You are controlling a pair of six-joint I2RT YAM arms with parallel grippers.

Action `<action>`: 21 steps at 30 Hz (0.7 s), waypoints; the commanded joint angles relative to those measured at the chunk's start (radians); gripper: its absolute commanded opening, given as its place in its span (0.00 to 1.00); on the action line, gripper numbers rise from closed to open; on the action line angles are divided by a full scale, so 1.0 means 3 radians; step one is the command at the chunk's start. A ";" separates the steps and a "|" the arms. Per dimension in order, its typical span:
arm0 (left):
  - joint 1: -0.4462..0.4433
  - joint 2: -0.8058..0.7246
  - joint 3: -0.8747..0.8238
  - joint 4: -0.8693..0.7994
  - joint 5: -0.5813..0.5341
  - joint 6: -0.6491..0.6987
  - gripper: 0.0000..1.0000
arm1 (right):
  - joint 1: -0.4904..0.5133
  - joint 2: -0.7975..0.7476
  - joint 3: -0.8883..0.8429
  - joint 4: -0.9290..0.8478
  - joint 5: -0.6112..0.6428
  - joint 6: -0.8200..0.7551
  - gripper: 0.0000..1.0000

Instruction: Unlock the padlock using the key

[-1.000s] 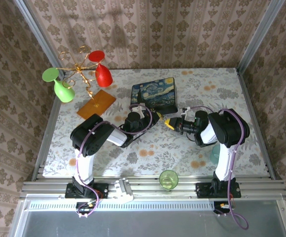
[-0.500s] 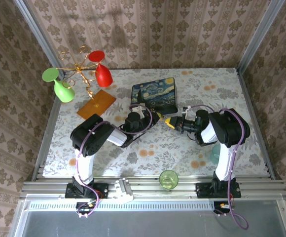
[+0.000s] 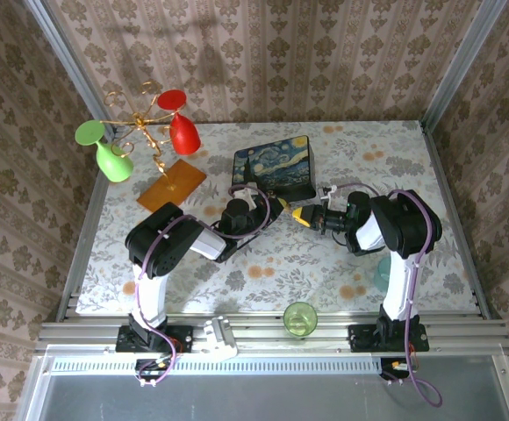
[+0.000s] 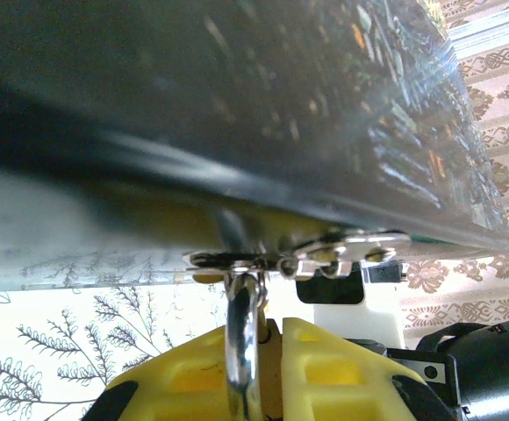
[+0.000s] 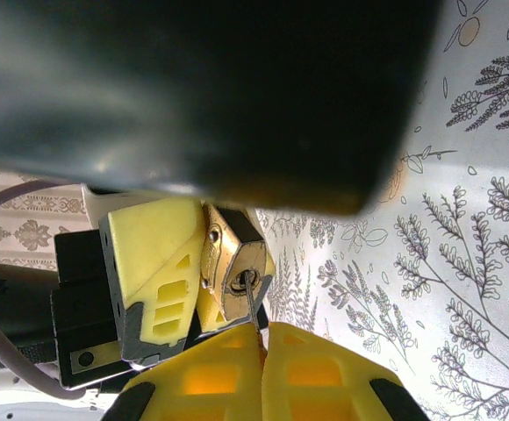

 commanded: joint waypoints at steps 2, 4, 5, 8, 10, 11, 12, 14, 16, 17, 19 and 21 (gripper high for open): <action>-0.0076 -0.0035 0.0053 0.0167 0.0265 -0.0194 0.00 | -0.0065 0.0087 0.0051 0.0045 -0.0063 -0.0062 0.00; -0.0099 -0.0037 0.0084 0.0147 0.0312 -0.0197 0.00 | -0.0085 0.0073 0.0082 0.0039 -0.0064 -0.0059 0.00; -0.0112 -0.0030 0.0092 0.0146 0.0334 -0.0199 0.00 | -0.0087 0.0068 0.0107 0.0040 -0.0066 -0.0031 0.00; -0.0127 -0.0022 0.0107 0.0168 0.0370 -0.0229 0.00 | -0.0119 0.0079 0.0172 0.0019 -0.0035 0.0048 0.00; -0.0145 -0.0014 0.0101 0.0199 0.0366 -0.0253 0.00 | -0.0169 0.0144 0.0213 0.0013 -0.0002 0.0145 0.00; -0.0148 -0.0010 0.0110 0.0217 0.0374 -0.0256 0.00 | -0.0190 0.0194 0.0236 0.0036 -0.0007 0.0190 0.00; -0.0147 -0.0009 0.0117 0.0219 0.0394 -0.0258 0.00 | -0.0193 0.0215 0.0253 0.0027 -0.0002 0.0189 0.00; -0.0160 -0.0009 0.0132 0.0186 0.0414 -0.0264 0.00 | -0.0193 0.0252 0.0289 0.0026 -0.0007 0.0235 0.00; -0.0166 -0.0004 0.0148 0.0173 0.0432 -0.0266 0.00 | -0.0192 0.0273 0.0317 0.0015 0.0011 0.0272 0.00; -0.0165 -0.0004 0.0146 0.0176 0.0425 -0.0266 0.00 | -0.0193 0.0284 0.0331 0.0018 0.0018 0.0301 0.00; -0.0171 -0.0001 0.0138 0.0164 0.0392 -0.0258 0.00 | -0.0175 0.0270 0.0322 0.0022 0.0075 0.0306 0.00; -0.0176 0.0033 0.0146 0.0195 0.0370 -0.0274 0.00 | -0.0103 0.0241 0.0301 0.0022 0.0126 0.0306 0.00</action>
